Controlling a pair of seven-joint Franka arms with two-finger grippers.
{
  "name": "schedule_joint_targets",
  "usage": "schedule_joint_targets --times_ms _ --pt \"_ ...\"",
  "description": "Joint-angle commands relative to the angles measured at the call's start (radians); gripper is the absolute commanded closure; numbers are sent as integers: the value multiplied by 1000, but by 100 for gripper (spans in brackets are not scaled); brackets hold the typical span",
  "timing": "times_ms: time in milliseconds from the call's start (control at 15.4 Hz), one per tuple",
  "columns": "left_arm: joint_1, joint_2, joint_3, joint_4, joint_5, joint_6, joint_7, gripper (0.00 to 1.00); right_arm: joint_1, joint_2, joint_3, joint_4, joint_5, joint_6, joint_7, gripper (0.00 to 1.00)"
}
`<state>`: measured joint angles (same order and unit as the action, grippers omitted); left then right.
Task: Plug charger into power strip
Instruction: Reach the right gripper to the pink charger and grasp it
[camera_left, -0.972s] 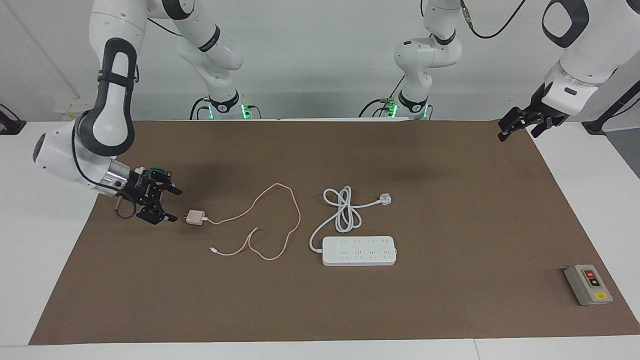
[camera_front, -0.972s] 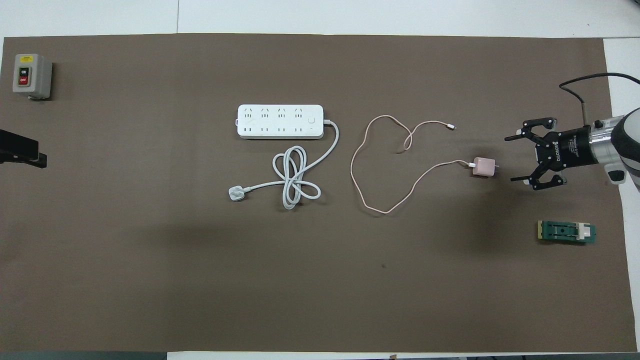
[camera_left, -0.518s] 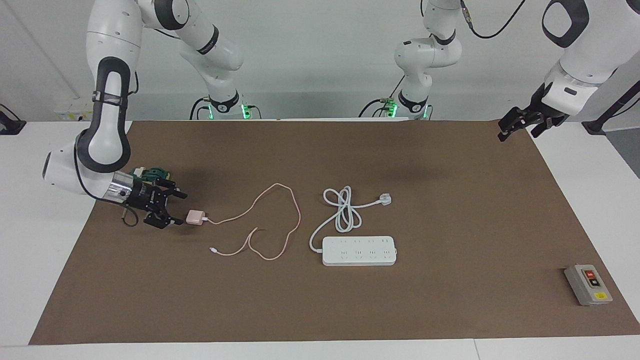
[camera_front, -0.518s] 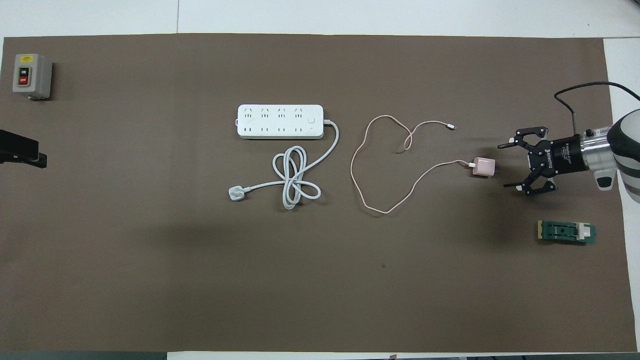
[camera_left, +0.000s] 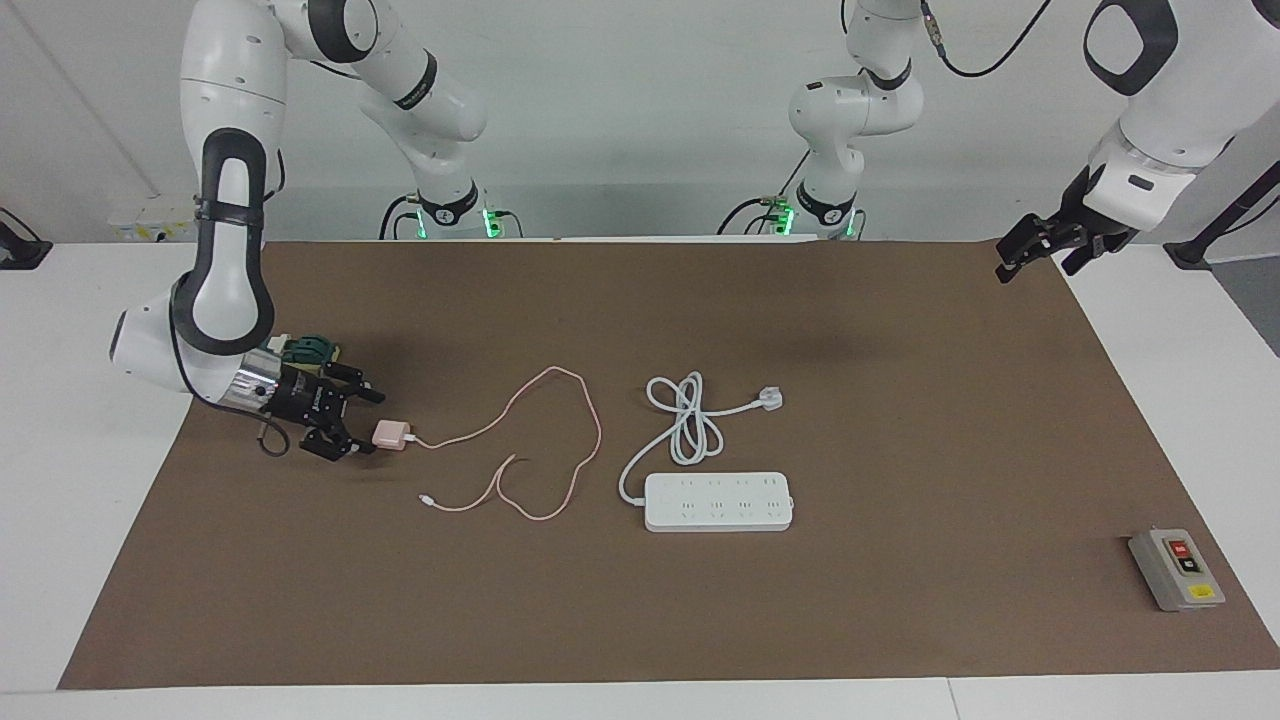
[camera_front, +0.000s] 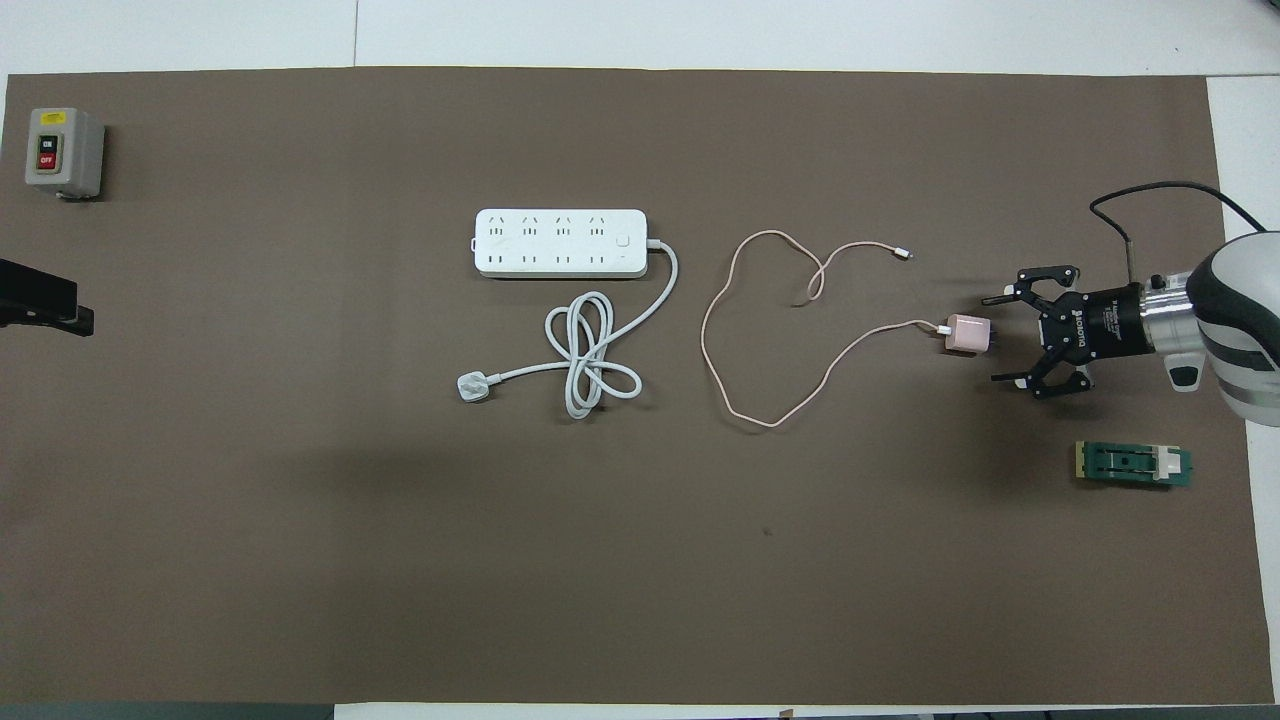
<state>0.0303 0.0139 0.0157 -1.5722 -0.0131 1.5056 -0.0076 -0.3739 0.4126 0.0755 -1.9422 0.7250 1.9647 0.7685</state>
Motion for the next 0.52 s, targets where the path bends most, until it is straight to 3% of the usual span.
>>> schedule_joint_targets --times_ms 0,324,454 --pt "2 -28 0 -34 12 15 6 0 3 -2 6 -29 39 39 -37 0" --pt "5 -29 1 -34 12 10 6 0 3 5 4 -43 66 53 -41 4" --pt "8 -28 1 -34 12 18 6 0 3 3 6 -44 68 53 -41 25"
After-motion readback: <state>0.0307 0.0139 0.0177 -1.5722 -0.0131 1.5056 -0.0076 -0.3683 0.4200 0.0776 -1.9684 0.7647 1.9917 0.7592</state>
